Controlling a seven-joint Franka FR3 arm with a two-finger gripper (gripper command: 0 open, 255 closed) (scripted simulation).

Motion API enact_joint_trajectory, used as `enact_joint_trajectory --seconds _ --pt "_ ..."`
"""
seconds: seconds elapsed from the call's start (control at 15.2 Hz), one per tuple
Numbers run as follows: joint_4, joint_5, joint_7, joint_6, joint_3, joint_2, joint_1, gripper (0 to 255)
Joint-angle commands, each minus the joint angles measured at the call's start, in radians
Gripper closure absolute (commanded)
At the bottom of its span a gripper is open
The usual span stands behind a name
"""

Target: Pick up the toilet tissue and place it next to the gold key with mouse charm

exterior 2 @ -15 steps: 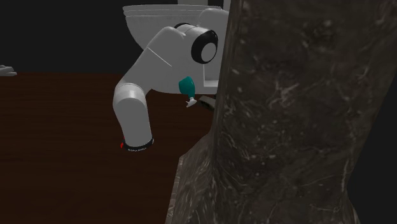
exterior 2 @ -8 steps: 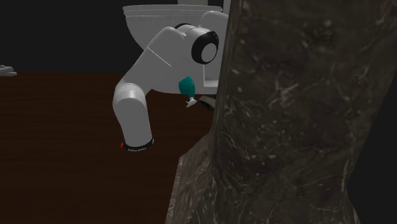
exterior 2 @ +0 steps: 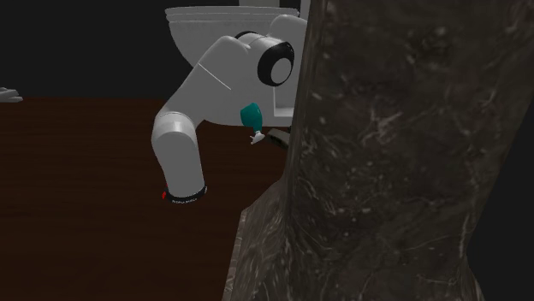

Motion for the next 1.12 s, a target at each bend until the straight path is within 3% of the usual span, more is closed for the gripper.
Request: enact_joint_trajectory --seconds 0.0,0.26,0.53,1.06 --pt "0.001 0.000 0.000 0.000 0.000 0.000 0.000 0" --pt "-0.001 0.000 0.000 0.000 0.000 -0.001 0.000 0" --pt "0.136 0.004 -0.011 -0.130 0.002 0.003 0.019 0" --pt "0.136 0.004 -0.011 -0.130 0.002 0.003 0.019 0"
